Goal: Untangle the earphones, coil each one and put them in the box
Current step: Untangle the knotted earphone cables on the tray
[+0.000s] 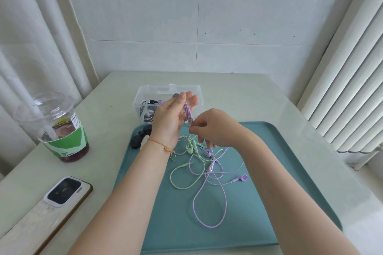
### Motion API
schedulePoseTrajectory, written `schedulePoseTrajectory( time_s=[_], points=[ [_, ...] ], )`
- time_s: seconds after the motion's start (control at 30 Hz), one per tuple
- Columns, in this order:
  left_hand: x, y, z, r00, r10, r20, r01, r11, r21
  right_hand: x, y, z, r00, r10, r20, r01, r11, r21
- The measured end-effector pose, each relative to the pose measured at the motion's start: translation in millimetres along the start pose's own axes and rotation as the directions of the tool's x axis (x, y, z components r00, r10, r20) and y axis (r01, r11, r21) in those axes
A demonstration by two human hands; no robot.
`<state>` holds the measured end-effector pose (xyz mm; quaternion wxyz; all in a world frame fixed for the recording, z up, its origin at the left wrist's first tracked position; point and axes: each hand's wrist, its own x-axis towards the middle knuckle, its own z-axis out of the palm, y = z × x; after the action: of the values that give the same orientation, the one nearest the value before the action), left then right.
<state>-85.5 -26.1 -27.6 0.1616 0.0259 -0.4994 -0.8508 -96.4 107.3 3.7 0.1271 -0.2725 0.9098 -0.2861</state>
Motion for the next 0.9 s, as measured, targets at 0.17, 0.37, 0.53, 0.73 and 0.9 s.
schedulePoseTrajectory(
  time_s=[0.17, 0.37, 0.53, 0.73, 0.9],
  points=[
    [0, 2, 2, 0.993, 0.061, -0.104, -0.062, 0.998, -0.001, 2, -3, 7, 0.993, -0.031, -0.118, 0.02, 0.995, -0.098],
    [2, -3, 1, 0.998, 0.028, -0.05, -0.013, 0.96, 0.28, 8, -1, 13, 0.922, -0.125, -0.366, 0.091, 0.99, -0.109],
    [1, -2, 3, 0.995, -0.071, 0.069, 0.048, 0.956, 0.291, 7, 1, 11, 0.897, -0.069, -0.436, 0.106, 0.993, 0.06],
    [-4, 4, 6, 0.936, -0.189, 0.297, 0.145, 0.976, 0.165, 11, 6, 11, 0.849, -0.023, -0.529, 0.066, 0.996, 0.061],
    [-5, 5, 15, 0.947, -0.249, 0.203, 0.263, 0.964, -0.043, 14, 5, 20, 0.752, -0.119, -0.648, 0.067, 0.992, -0.105]
  ],
)
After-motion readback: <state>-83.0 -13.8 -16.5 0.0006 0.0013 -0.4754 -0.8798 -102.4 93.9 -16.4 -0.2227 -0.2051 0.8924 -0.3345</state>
